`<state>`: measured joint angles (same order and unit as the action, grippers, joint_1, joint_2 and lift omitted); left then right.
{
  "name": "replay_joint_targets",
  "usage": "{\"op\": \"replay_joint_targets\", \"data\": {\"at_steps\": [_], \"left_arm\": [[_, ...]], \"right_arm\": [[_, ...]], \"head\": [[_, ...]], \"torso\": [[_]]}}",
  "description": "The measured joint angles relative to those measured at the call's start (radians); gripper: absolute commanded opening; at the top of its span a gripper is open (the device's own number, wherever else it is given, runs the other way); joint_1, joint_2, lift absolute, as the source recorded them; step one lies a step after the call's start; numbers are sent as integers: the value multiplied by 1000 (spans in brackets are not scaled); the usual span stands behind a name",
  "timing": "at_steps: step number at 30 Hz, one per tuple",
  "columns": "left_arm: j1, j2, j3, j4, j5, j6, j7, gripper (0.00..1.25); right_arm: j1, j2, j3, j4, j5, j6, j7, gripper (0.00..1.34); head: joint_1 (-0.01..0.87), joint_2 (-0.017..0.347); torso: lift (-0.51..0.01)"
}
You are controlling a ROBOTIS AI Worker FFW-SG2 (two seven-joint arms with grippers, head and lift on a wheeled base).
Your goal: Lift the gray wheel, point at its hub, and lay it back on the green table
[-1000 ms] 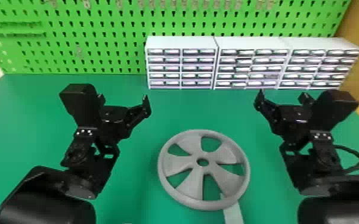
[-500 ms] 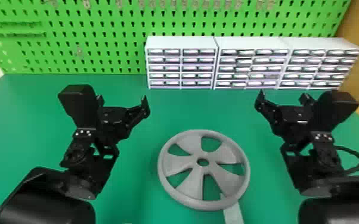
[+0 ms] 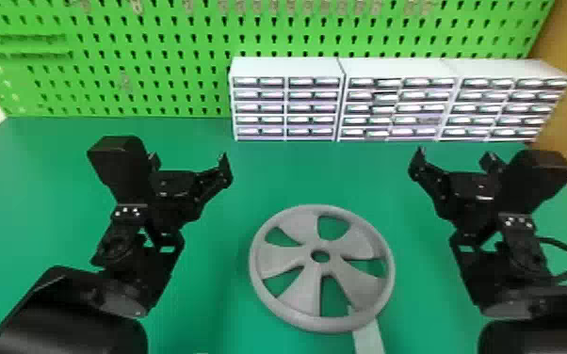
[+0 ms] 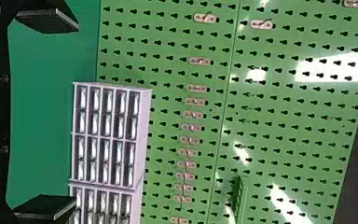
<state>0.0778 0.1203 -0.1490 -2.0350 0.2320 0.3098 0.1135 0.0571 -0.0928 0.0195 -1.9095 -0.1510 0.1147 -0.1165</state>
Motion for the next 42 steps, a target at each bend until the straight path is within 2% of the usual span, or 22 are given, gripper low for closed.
{"op": "replay_joint_targets", "data": {"at_steps": [7, 13, 24, 42], "left_arm": [[-30, 0, -1, 19, -8, -3, -7, 1250], [-134, -1, 4, 50, -34, -43, -22, 1250], [-380, -2, 39, 56, -86, -136, -93, 1250], [-681, 27, -1, 55, -133, -289, -75, 1250]], "right_arm": [[-29, 5, -8, 0, 28, 3, 0, 1232], [-103, -3, -18, 0, 43, 0, 0, 1232], [-303, -45, -5, 0, 63, -60, 0, 1232], [-550, -114, 20, -42, 86, -146, -2, 1232]], "head": [[692, 48], [692, 48], [692, 48], [692, 48]], "torso": [[-93], [-93], [-93], [-93]]}}
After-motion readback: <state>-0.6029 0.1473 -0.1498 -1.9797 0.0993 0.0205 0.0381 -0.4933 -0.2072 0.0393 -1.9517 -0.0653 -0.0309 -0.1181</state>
